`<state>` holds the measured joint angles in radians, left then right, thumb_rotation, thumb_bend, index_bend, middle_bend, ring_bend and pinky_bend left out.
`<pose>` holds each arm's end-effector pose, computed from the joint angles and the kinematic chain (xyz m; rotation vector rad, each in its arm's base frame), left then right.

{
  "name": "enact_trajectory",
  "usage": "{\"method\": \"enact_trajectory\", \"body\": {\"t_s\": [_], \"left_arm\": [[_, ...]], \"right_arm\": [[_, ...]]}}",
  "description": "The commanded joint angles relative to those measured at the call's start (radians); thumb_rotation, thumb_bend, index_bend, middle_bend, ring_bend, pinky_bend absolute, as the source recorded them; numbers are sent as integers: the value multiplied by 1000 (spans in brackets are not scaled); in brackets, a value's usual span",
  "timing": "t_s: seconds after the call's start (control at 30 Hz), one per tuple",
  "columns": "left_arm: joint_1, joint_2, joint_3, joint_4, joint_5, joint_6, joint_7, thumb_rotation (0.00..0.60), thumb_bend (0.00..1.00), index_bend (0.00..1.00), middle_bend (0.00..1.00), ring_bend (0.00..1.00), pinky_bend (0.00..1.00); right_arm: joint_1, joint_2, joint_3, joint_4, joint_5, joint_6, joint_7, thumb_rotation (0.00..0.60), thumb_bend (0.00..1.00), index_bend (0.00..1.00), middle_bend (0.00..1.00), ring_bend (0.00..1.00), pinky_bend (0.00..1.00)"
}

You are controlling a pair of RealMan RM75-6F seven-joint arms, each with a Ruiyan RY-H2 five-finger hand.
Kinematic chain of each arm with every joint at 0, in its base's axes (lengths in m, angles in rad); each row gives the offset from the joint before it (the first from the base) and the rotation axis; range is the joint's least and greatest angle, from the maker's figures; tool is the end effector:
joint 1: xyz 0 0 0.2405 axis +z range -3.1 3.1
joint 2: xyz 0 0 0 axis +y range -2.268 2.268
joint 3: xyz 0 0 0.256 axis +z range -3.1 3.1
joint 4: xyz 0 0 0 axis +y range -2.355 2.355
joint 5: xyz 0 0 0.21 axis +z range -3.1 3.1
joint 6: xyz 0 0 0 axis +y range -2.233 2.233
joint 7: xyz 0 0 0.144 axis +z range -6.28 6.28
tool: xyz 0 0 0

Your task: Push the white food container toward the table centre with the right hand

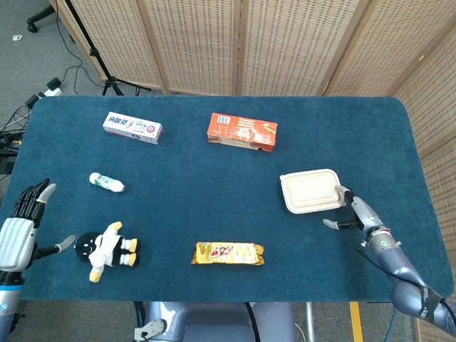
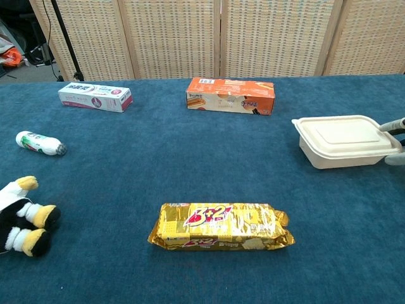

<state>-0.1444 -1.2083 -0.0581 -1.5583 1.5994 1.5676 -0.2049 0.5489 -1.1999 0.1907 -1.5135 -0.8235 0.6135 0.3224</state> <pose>-0.2839 0.1988 0.1421 -1.3751 -0.9492 -1.2421 -0.2948 -0.3223 0.0748 1.1909 -1.8446 0.8070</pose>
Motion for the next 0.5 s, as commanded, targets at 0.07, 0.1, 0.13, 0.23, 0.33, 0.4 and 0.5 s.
{"method": "enact_trajectory", "body": {"t_s": [0.07, 0.1, 0.13, 0.23, 0.33, 0.4, 0.5], "left_arm": [[-1, 1, 0, 0, -1, -3, -2, 600, 101, 0, 0, 0, 28], [-1, 2, 0, 0, -2, -3, -2, 600, 101, 0, 0, 0, 28], [-1, 2, 0, 0, -2, -3, -4, 600, 101, 0, 0, 0, 28], [-1, 4, -1, 0, -4, -4, -9, 600, 101, 0, 0, 0, 28], [-1, 5, -1, -1, -5, -4, -11, 600, 101, 0, 0, 0, 28], [-1, 6, -1, -2, -4, -3, -11, 600, 101, 0, 0, 0, 28], [0, 6, 0, -3, -4, -3, -11, 600, 101, 0, 0, 0, 28]], "right_arm": [[4, -12, -9, -5, 15, 8, -19, 600, 260, 21, 0, 0, 42], [5, -13, -9, -7, 18, 11, -24, 600, 260, 21, 0, 0, 42], [6, -16, -11, -11, 21, 14, -29, 600, 260, 21, 0, 0, 42], [8, -17, -12, -26, 24, 27, -44, 600, 260, 21, 0, 0, 42], [10, -12, -12, -46, 26, 41, -61, 600, 260, 21, 0, 0, 42], [10, -8, -10, -60, 28, 51, -68, 600, 260, 21, 0, 0, 42], [12, -4, -9, -71, 35, 56, -76, 600, 260, 21, 0, 0, 42]]}}
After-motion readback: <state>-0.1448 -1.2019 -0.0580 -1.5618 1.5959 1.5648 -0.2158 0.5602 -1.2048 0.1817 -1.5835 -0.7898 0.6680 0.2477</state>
